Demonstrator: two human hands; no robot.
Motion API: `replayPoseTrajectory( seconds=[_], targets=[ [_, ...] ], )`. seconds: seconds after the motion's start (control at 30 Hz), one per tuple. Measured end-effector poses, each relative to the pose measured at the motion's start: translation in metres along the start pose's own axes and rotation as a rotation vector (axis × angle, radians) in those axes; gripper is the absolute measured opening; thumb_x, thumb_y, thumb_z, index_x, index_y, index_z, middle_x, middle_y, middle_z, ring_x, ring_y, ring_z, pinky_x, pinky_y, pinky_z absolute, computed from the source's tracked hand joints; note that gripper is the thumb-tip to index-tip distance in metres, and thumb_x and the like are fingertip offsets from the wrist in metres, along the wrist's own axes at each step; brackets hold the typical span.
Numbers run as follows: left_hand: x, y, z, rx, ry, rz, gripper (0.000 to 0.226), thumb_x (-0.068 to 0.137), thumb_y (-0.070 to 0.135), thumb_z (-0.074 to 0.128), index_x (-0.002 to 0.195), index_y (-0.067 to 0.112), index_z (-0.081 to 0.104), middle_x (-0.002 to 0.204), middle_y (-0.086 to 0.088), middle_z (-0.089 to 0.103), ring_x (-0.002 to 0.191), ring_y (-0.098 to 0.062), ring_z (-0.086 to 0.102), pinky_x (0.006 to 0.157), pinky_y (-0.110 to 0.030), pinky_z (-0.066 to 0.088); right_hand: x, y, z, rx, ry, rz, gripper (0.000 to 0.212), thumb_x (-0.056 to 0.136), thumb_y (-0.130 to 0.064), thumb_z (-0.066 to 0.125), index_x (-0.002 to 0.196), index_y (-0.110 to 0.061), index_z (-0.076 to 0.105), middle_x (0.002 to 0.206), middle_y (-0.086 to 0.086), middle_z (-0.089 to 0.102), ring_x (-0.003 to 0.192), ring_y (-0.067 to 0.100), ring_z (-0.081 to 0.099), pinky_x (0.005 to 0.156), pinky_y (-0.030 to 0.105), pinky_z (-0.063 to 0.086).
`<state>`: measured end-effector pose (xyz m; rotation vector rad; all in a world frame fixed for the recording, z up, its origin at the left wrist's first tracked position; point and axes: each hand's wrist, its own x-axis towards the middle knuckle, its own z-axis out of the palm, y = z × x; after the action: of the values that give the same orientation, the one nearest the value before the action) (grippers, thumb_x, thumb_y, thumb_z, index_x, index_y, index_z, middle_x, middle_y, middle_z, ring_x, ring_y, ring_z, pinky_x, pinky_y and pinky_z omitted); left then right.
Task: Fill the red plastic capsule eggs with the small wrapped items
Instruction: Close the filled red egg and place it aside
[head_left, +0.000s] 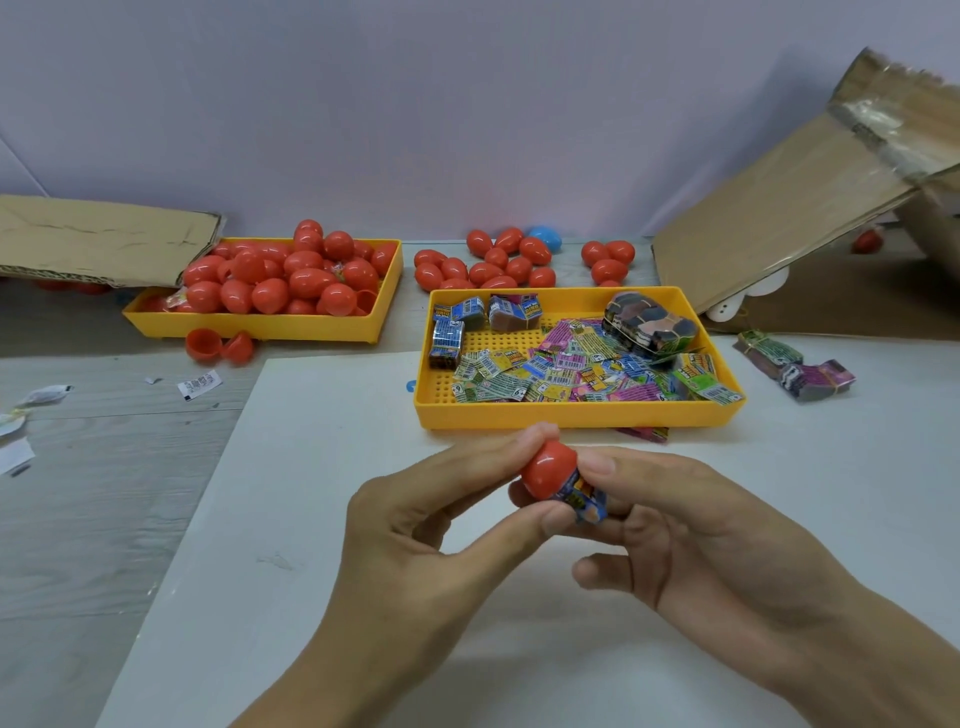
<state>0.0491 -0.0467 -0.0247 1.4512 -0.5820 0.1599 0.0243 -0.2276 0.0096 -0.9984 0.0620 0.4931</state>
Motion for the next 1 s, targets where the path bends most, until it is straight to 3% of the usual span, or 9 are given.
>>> replayPoseTrajectory(
  seconds=[0.1, 0.33, 0.43, 0.5, 0.73, 1.0],
  targets=[
    [0.0017, 0.0029, -0.0018, 0.089, -0.031, -0.009, 0.043, 0.080, 0.036, 0.077, 0.122, 0.033, 0.069, 0.122, 0.009, 0.071, 0.121, -0.017, 0.064, 0.101, -0.031, 0.051, 0.0003, -0.0004, -0.0009, -0.007, -0.023, 0.001, 0.044, 0.074, -0.032, 0.077, 0.107, -0.003, 0.075, 0.104, 0.013, 0.073, 0.086, 0.014, 0.069, 0.058, 0.025, 0.055],
    [0.0031, 0.0027, -0.0044, 0.112, -0.015, 0.040, 0.042, 0.082, 0.029, 0.077, 0.123, 0.024, 0.069, 0.123, 0.006, 0.072, 0.123, -0.021, 0.063, 0.101, -0.038, 0.052, 0.0016, -0.0025, 0.0002, -0.066, -0.059, -0.015, 0.044, 0.080, -0.036, 0.072, 0.116, -0.011, 0.072, 0.114, 0.015, 0.071, 0.099, 0.017, 0.069, 0.063, 0.029, 0.057],
    [0.0030, 0.0016, -0.0046, 0.064, 0.012, 0.031, 0.043, 0.081, 0.022, 0.077, 0.124, 0.021, 0.068, 0.121, 0.002, 0.072, 0.118, -0.023, 0.066, 0.100, -0.037, 0.052, 0.0015, -0.0016, 0.0023, -0.182, 0.029, -0.064, 0.044, 0.075, -0.039, 0.075, 0.111, -0.015, 0.074, 0.108, 0.014, 0.073, 0.100, 0.021, 0.071, 0.061, 0.029, 0.056],
    [0.0033, 0.0018, -0.0042, 0.044, 0.010, 0.021, 0.043, 0.083, 0.028, 0.078, 0.125, 0.023, 0.068, 0.121, 0.003, 0.072, 0.117, -0.023, 0.067, 0.100, -0.034, 0.052, 0.0013, -0.0009, 0.0029, -0.204, 0.065, -0.082, 0.044, 0.072, -0.039, 0.076, 0.108, -0.014, 0.076, 0.104, 0.014, 0.074, 0.096, 0.020, 0.072, 0.060, 0.027, 0.056],
    [0.0012, -0.0018, -0.0022, 0.029, 0.037, -0.002, 0.039, 0.080, 0.021, 0.077, 0.119, 0.026, 0.072, 0.116, 0.004, 0.074, 0.112, -0.020, 0.069, 0.096, -0.033, 0.055, 0.0002, -0.0022, 0.0020, -0.216, 0.086, -0.063, 0.044, 0.070, -0.038, 0.077, 0.105, -0.011, 0.077, 0.100, 0.012, 0.074, 0.093, 0.020, 0.072, 0.058, 0.027, 0.055],
    [0.0013, 0.0015, 0.0017, 0.030, 0.011, -0.051, 0.039, 0.083, 0.039, 0.075, 0.121, 0.030, 0.070, 0.122, 0.009, 0.071, 0.117, -0.017, 0.067, 0.096, -0.034, 0.054, 0.0010, -0.0030, 0.0018, -0.168, 0.030, -0.042, 0.034, 0.079, -0.030, 0.069, 0.106, -0.010, 0.077, 0.102, 0.009, 0.074, 0.094, 0.014, 0.070, 0.058, 0.029, 0.056]
  ],
)
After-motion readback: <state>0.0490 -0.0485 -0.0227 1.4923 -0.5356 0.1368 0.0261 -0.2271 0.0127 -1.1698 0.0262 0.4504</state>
